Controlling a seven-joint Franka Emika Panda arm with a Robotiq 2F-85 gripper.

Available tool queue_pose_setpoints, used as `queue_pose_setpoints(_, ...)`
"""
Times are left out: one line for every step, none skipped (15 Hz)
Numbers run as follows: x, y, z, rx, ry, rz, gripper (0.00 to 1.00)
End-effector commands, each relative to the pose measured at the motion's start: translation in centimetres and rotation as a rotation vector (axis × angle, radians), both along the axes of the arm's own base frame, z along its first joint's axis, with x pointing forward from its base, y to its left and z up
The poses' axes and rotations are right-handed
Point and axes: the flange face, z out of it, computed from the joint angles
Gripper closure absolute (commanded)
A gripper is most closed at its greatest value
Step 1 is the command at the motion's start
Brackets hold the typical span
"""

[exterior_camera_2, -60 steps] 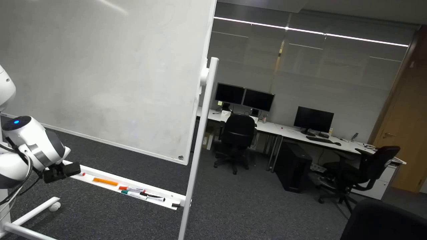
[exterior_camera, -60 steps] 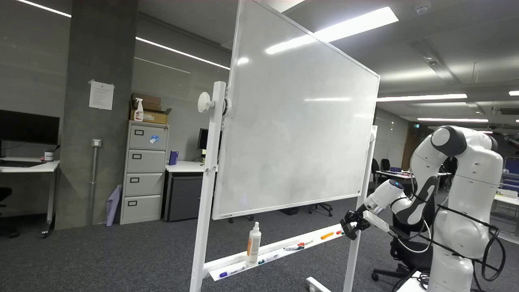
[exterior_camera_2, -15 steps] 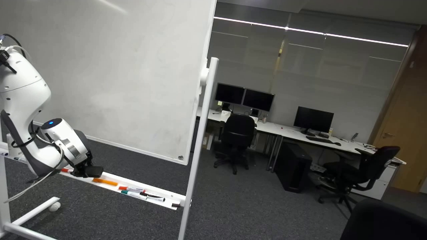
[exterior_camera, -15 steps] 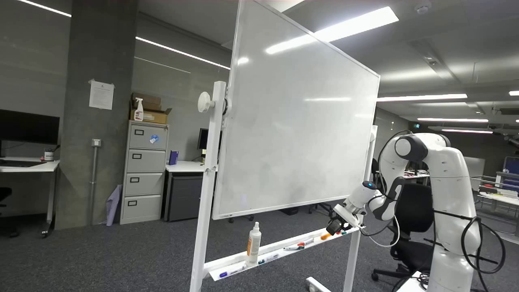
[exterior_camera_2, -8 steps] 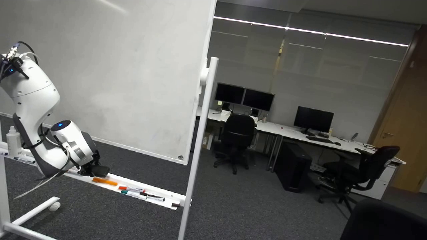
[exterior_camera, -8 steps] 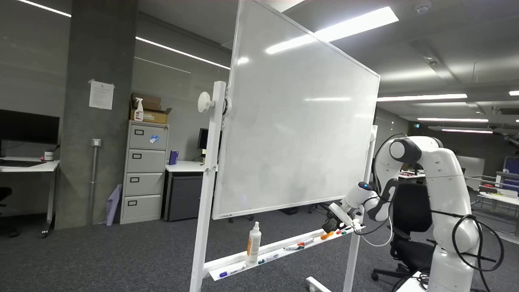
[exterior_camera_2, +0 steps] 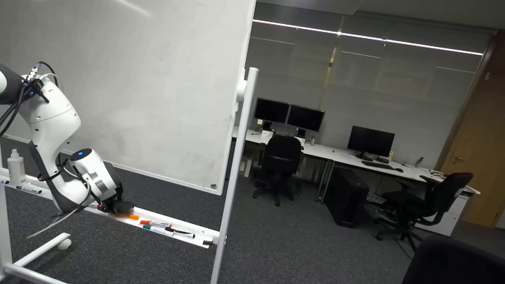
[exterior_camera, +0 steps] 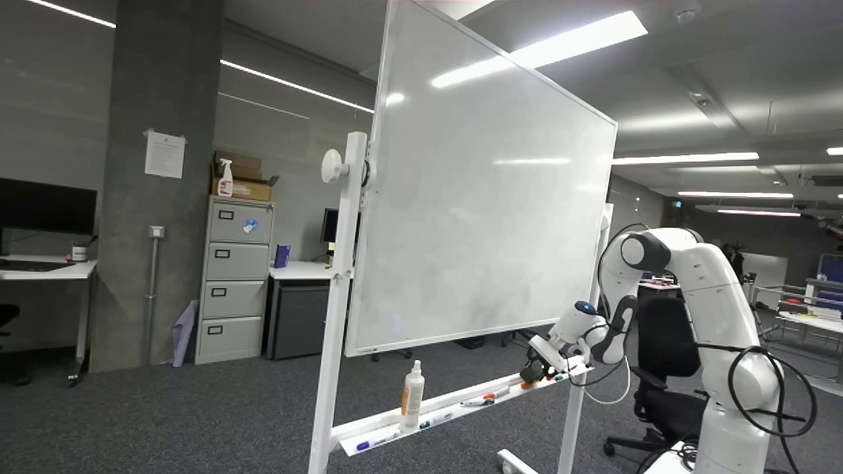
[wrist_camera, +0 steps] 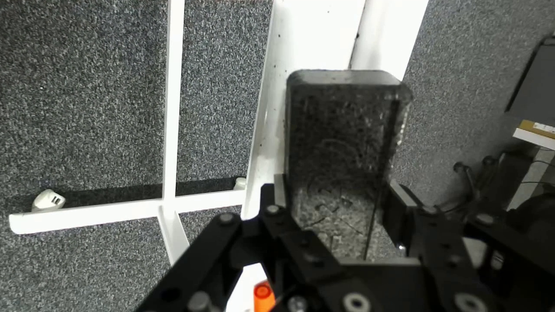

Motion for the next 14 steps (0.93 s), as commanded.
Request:
queue_pose_setpoints(0.58, -0.3, -0.11, 0.017, -0.008, -0.032, 0.7)
queue_pose_setpoints(0.47, -0.21, -0.29, 0.02, -0.003, -0.038, 0.7)
queue_pose_setpoints(0.43, -0.15, -0.41, 0.023, 0.0, -0.042, 0.7)
queue_pose_setpoints(0.39, -0.08, -0.54, 0.026, 0.004, -0.051, 0.7)
queue_pose_setpoints(0.31, -0.01, -0.75, 0.032, 0.008, -0.057, 0.7)
queue_pose_setpoints(0.24, 0.05, -0.88, 0.034, 0.012, -0.064, 0.7)
queue_pose_setpoints(0.29, 0.07, -0.93, 0.038, 0.011, -0.066, 0.7)
queue_pose_setpoints(0.33, 0.08, -0.89, 0.039, 0.01, -0.07, 0.7)
queue_pose_setpoints(0.42, 0.03, -0.8, 0.041, 0.006, -0.071, 0.7)
queue_pose_setpoints(0.5, 0.01, -0.68, 0.041, 0.003, -0.07, 0.7)
queue_pose_setpoints(0.57, -0.01, -0.62, 0.04, 0.001, -0.068, 0.7)
queue_pose_setpoints(0.65, 0.0, -0.53, 0.038, -0.001, -0.067, 0.7)
queue_pose_setpoints(0.72, 0.01, -0.47, 0.038, -0.003, -0.065, 0.7)
queue_pose_setpoints(0.76, 0.01, -0.44, 0.038, -0.004, -0.064, 0.7)
